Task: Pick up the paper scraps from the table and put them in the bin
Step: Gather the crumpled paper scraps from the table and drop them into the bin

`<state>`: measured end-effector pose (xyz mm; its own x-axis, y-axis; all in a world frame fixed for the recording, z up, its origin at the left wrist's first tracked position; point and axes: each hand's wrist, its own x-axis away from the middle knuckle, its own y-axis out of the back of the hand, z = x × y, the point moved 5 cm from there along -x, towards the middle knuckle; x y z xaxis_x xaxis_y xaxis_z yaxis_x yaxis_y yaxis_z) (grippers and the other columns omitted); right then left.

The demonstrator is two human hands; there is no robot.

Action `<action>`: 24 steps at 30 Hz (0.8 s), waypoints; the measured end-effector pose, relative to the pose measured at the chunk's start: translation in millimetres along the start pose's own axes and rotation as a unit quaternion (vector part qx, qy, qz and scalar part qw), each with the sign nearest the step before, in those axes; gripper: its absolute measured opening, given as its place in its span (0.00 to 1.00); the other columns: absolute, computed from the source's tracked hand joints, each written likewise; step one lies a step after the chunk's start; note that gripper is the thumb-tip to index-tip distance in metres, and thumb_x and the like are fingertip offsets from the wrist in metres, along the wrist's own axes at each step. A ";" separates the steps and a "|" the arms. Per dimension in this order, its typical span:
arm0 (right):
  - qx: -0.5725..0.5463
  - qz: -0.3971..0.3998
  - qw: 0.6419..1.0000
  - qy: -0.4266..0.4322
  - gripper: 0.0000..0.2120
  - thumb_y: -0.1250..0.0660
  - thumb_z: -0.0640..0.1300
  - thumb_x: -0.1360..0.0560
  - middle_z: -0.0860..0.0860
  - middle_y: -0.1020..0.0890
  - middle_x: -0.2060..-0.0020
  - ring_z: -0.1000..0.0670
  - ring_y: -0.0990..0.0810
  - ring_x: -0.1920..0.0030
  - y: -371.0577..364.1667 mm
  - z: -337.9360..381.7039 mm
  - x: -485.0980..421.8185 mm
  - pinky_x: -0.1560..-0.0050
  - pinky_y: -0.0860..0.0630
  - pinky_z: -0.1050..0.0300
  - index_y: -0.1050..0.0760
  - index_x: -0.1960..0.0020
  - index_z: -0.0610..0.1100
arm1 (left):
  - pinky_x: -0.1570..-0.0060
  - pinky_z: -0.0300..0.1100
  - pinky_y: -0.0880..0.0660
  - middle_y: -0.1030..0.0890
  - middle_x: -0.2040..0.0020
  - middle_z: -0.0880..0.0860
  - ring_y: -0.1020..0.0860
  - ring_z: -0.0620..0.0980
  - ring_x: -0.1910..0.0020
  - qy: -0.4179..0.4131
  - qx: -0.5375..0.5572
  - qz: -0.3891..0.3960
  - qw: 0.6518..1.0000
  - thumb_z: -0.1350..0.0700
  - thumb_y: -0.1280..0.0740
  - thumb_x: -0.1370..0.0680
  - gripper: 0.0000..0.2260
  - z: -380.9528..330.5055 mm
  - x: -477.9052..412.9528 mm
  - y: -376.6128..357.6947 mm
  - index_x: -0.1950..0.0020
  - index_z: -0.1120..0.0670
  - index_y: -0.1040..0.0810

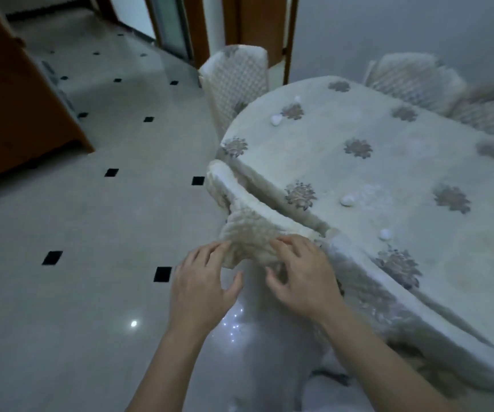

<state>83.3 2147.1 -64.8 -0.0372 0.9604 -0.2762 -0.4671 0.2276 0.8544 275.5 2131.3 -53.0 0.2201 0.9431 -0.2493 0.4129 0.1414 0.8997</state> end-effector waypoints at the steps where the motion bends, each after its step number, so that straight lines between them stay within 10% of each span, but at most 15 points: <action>1: 0.009 -0.012 1.000 -0.027 0.22 0.33 0.52 0.29 0.48 0.20 0.42 0.44 0.21 0.40 7.1 -15.0 0.2 0.41 0.23 0.45 0.21 0.37 0.46 | 0.45 0.50 0.24 0.20 0.41 0.49 0.23 0.52 0.41 -0.026 0.014 0.012 0.999 0.41 0.36 0.27 0.23 -11.3 -15.0 -10.5 0.35 0.51 0.23; 12: 0.093 -0.149 0.955 -0.240 0.23 0.34 0.52 0.28 0.45 0.19 0.43 0.43 0.21 0.41 83.2 -178.9 16.5 0.43 0.22 0.45 0.21 0.37 0.43 | 0.45 0.52 0.23 0.20 0.39 0.52 0.23 0.54 0.40 -0.257 0.072 0.115 0.957 0.43 0.35 0.26 0.24 -168.2 -145.6 -130.1 0.34 0.53 0.24; 24: 0.102 -0.157 0.926 -0.328 0.23 0.36 0.52 0.27 0.47 0.19 0.43 0.45 0.21 0.41 91.7 -283.8 -13.6 0.45 0.22 0.45 0.22 0.36 0.44 | 0.42 0.51 0.26 0.21 0.37 0.48 0.24 0.53 0.40 -0.286 0.058 0.203 0.935 0.40 0.39 0.25 0.24 -220.1 -247.9 -211.1 0.33 0.49 0.26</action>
<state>-209.8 2109.2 -107.7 0.6475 0.7182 -0.2549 -0.1854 0.4729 0.8614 -60.8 1933.9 -102.3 0.8016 0.5930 -0.0764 0.2784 -0.2571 0.9254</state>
